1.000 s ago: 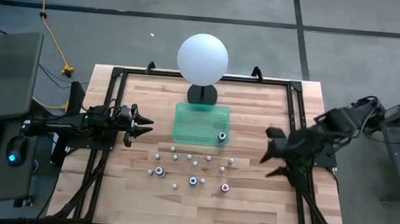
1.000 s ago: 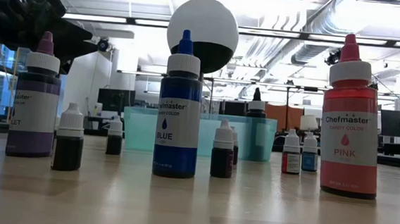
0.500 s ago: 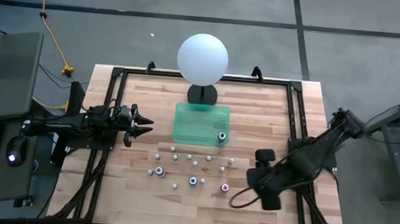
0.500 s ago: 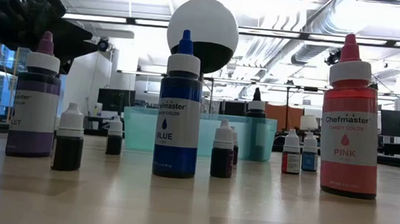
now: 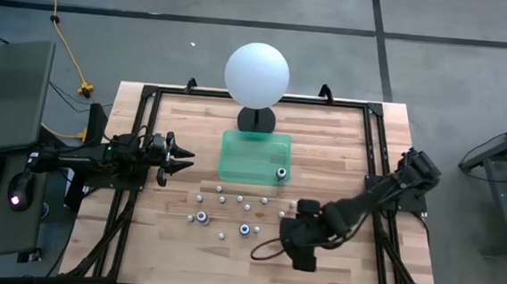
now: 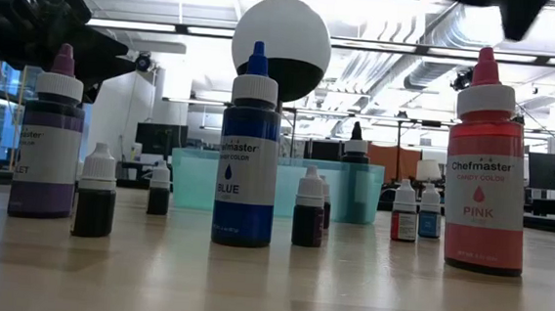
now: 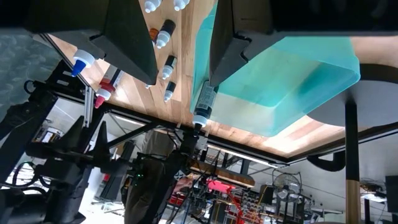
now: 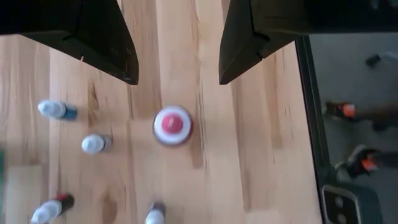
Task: Pick & Place food coloring
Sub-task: Put the large pink food coloring bottle into the bin
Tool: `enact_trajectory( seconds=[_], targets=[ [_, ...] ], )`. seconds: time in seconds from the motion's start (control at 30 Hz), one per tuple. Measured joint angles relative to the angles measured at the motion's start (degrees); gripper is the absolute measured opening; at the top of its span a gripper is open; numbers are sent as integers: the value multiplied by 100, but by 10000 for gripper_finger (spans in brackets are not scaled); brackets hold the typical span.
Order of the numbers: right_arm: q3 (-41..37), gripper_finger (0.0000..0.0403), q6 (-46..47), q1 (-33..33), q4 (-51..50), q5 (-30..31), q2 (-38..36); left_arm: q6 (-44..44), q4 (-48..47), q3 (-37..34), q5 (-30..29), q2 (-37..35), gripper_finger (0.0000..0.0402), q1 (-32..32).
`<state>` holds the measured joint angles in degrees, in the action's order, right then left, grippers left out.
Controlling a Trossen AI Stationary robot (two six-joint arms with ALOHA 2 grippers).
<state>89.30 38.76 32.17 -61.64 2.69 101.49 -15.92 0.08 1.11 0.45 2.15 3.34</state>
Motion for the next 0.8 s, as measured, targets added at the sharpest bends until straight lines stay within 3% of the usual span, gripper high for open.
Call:
enact_trajectory(
  seconds=[0.37,0.8],
  targets=[
    [-144,213,-22,-368,563,-41,127,0,0,-1,0,0,147,-1],
    [-866,213,86,-438,1309,-384,127,0,0,2,0,0,147,1]
  ],
)
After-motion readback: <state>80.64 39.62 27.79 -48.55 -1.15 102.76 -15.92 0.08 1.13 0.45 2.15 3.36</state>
